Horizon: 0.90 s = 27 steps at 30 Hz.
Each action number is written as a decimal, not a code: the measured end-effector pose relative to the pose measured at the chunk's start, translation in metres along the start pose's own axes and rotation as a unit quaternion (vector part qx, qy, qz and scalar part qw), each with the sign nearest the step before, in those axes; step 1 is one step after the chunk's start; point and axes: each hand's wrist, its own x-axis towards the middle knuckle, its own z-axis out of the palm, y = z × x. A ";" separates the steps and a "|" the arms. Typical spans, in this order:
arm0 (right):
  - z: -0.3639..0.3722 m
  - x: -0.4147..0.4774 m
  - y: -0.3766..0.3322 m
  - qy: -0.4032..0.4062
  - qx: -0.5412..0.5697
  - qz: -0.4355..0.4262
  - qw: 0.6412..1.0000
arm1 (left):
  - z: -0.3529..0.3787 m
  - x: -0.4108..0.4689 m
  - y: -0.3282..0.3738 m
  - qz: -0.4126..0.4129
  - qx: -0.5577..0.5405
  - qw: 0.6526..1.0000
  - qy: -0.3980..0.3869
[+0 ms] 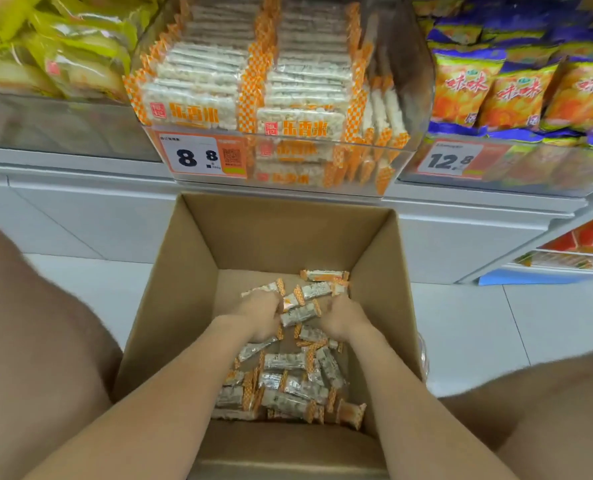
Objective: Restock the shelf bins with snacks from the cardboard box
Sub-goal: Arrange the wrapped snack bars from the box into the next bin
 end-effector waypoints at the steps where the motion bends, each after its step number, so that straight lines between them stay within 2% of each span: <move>1: 0.010 0.006 0.004 -0.022 -0.006 0.015 1.000 | 0.017 0.006 -0.004 -0.006 0.000 1.000 -0.010; 6: 0.047 0.051 0.022 0.001 -0.044 0.055 0.998 | 0.066 0.042 -0.019 -0.017 0.059 0.996 -0.058; 11: 0.075 0.088 0.022 -0.012 -0.019 0.119 0.993 | 0.087 0.070 -0.035 -0.032 0.066 0.996 -0.040; 14: 0.087 0.096 0.024 0.007 -0.062 0.119 0.991 | 0.097 0.076 -0.040 -0.031 0.047 0.998 -0.032; 16: 0.091 0.098 0.024 -0.019 -0.051 0.097 0.994 | 0.101 0.077 -0.043 -0.040 0.040 0.998 -0.027; 19: 0.096 0.100 0.025 -0.061 -0.040 0.070 0.995 | 0.106 0.079 -0.050 -0.064 -0.015 0.998 -0.014; 23: 0.107 0.103 0.029 0.005 -0.057 0.039 0.998 | 0.114 0.081 -0.057 -0.079 -0.098 0.992 0.022; 25: 0.111 0.103 0.031 0.016 -0.034 0.008 0.999 | 0.115 0.082 -0.051 -0.101 -0.163 0.980 0.053; 27: 0.114 0.101 0.032 0.030 -0.012 -0.018 0.999 | 0.114 0.082 -0.043 -0.152 -0.261 0.951 0.065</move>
